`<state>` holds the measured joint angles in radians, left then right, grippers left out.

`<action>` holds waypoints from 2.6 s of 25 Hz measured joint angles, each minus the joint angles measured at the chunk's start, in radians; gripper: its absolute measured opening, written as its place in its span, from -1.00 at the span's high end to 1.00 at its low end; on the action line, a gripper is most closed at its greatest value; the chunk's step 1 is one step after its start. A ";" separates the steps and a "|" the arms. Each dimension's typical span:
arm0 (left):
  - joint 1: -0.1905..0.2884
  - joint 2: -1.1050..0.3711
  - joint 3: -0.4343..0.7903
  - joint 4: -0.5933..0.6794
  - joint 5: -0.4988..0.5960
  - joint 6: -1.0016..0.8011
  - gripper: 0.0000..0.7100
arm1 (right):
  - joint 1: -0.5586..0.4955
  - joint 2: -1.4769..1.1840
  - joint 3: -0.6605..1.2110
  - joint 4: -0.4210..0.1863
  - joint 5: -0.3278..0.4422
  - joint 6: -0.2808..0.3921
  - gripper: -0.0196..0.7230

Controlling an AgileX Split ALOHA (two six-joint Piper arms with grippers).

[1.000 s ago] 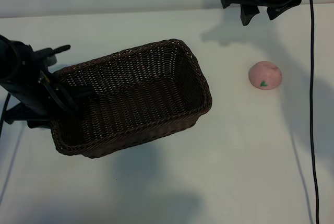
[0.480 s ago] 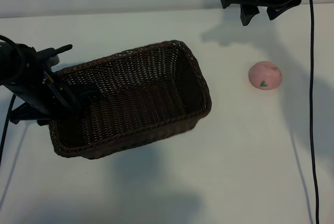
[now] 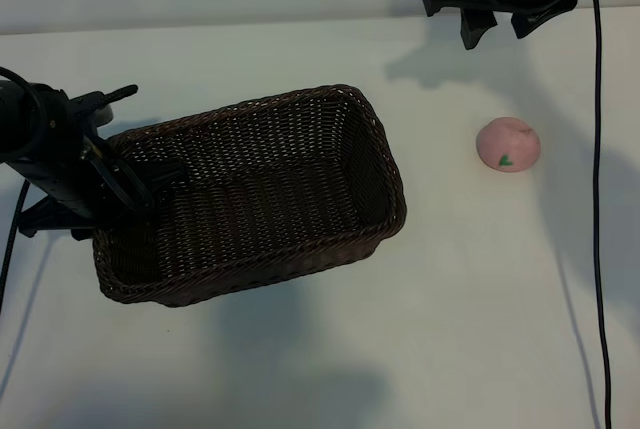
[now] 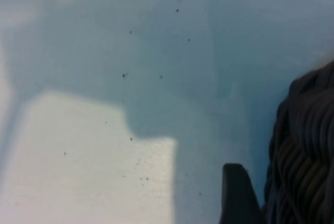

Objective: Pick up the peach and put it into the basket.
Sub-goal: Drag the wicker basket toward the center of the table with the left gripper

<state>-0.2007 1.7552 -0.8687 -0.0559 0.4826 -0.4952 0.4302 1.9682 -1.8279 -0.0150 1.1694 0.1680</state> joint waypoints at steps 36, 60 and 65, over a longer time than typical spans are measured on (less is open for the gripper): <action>0.030 -0.179 -0.176 -0.308 0.084 0.317 0.12 | 0.000 0.000 0.000 0.000 0.007 0.000 -0.42; 0.109 0.123 -0.302 -0.630 0.072 0.579 0.13 | 0.000 0.000 0.000 0.000 0.009 0.000 -0.42; 0.109 0.163 -0.302 -0.632 0.040 0.578 0.13 | 0.000 0.000 0.000 0.000 0.009 0.000 -0.42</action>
<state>-0.0918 1.9184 -1.1703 -0.6883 0.5222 0.0832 0.4302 1.9682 -1.8279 -0.0150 1.1781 0.1677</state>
